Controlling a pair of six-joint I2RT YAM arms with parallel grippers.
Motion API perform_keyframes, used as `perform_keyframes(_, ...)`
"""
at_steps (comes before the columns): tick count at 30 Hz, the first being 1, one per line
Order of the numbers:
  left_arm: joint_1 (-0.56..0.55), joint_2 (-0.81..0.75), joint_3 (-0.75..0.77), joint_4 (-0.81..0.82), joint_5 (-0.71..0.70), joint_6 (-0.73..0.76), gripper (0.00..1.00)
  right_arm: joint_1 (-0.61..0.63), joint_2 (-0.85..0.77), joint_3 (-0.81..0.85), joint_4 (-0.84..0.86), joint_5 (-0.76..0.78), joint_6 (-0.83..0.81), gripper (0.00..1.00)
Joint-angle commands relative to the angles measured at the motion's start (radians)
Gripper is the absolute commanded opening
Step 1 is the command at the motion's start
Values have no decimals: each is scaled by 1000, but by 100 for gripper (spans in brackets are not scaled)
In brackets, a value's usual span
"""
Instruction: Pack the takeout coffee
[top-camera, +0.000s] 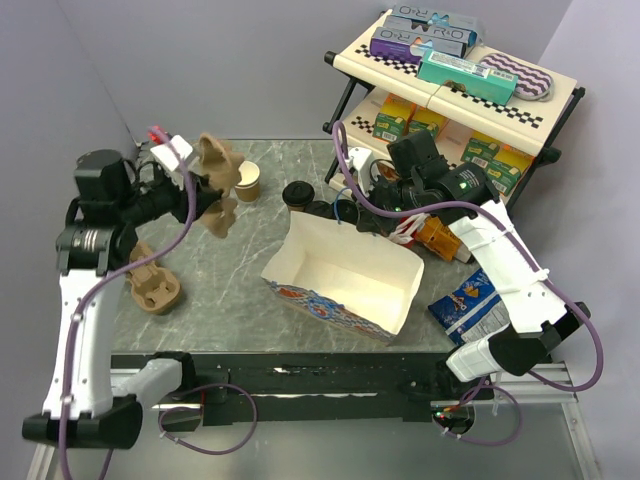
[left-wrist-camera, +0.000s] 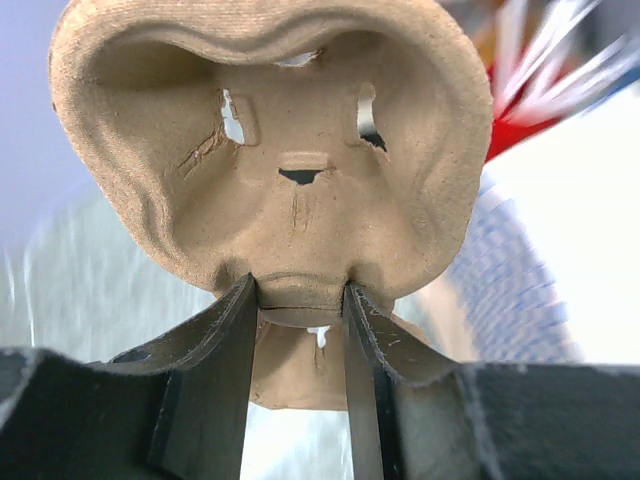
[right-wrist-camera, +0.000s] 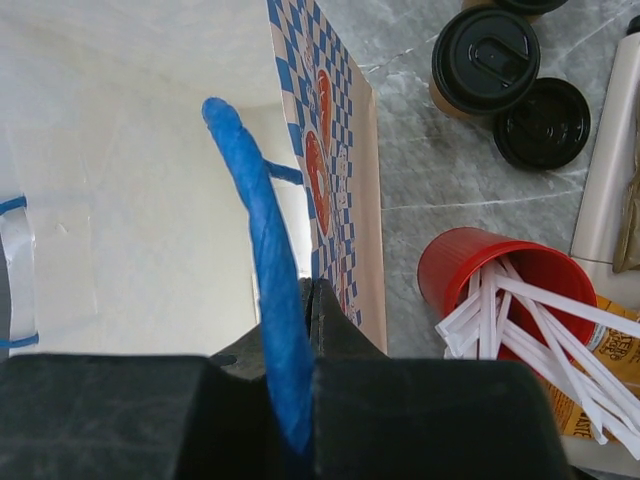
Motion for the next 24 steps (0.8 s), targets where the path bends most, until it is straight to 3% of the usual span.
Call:
perform_keyframes(1, -60, -103, 7, 343, 243, -142, 1, 8, -32, 4, 30, -12, 15, 0)
perform_keyframes(9, -282, -100, 11, 533, 135, -218, 1, 5, -24, 8, 38, -15, 39, 0)
perform_keyframes(14, -391, -101, -26, 503, 125, -181, 1, -12, -17, 13, 34, -30, 56, 0)
perform_keyframes(23, -534, -103, -56, 304, 97, 179, 1, -47, 2, 47, 13, -125, 59, 0)
perform_keyframes(24, -546, -80, -48, 284, 100, 269, 1, -49, 0, 42, 15, -128, 61, 0)
